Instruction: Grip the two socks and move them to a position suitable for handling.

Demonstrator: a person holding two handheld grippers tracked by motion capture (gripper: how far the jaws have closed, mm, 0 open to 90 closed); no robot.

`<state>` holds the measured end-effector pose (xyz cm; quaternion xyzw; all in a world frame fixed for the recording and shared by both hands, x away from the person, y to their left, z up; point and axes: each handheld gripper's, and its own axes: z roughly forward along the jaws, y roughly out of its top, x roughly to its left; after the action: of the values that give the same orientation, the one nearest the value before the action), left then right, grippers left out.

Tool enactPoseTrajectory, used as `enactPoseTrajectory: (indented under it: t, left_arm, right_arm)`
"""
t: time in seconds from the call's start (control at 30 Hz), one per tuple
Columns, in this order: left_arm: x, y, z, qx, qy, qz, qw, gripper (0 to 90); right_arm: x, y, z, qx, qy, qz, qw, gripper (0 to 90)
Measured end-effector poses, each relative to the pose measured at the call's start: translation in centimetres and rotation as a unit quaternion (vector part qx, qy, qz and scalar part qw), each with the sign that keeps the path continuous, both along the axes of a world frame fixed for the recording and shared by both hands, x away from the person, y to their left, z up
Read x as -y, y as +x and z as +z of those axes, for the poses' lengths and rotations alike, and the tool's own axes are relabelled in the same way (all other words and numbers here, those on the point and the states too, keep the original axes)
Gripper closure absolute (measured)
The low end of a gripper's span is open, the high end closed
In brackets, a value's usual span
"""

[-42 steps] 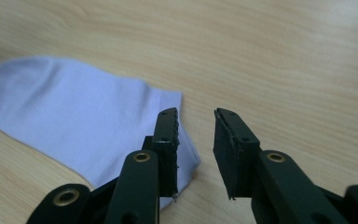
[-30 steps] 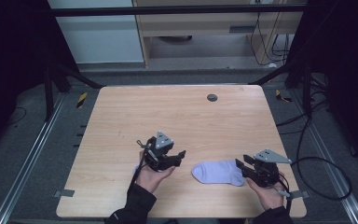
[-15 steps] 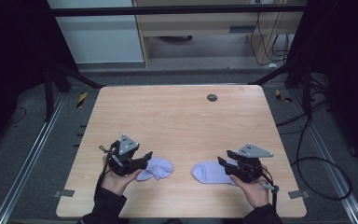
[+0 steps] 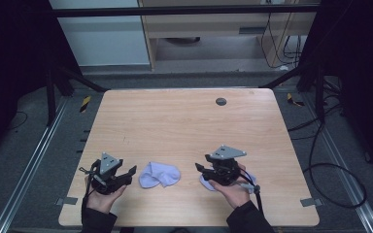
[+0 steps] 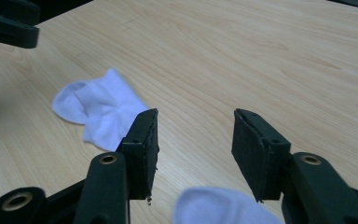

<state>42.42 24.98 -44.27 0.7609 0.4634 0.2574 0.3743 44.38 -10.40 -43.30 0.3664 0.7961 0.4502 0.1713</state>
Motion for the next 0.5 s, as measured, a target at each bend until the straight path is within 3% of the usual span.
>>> enactPoseTrajectory:
  t: [0.13, 0.33, 0.5]
  left_arm:
    - [-0.1, 0.0, -1.1, -0.001, 0.001, 0.002, 1.0, 42.2]
    - [-0.1, 0.1, -2.5, -0.021, -0.002, 0.002, 0.9998, 43.1]
    - [0.8, 0.4, -3.3, -0.032, 0.013, -0.01, 0.9993, 44.5]
  right_arm:
    - [-1.5, 0.1, -0.4, -0.004, -0.003, 0.013, 0.9999, 52.2]
    - [-4.6, 0.1, -1.6, -0.017, -0.016, 0.041, 0.9989, 55.4]
    - [-7.4, 0.1, -3.0, -0.034, -0.032, 0.064, 0.9969, 60.5]
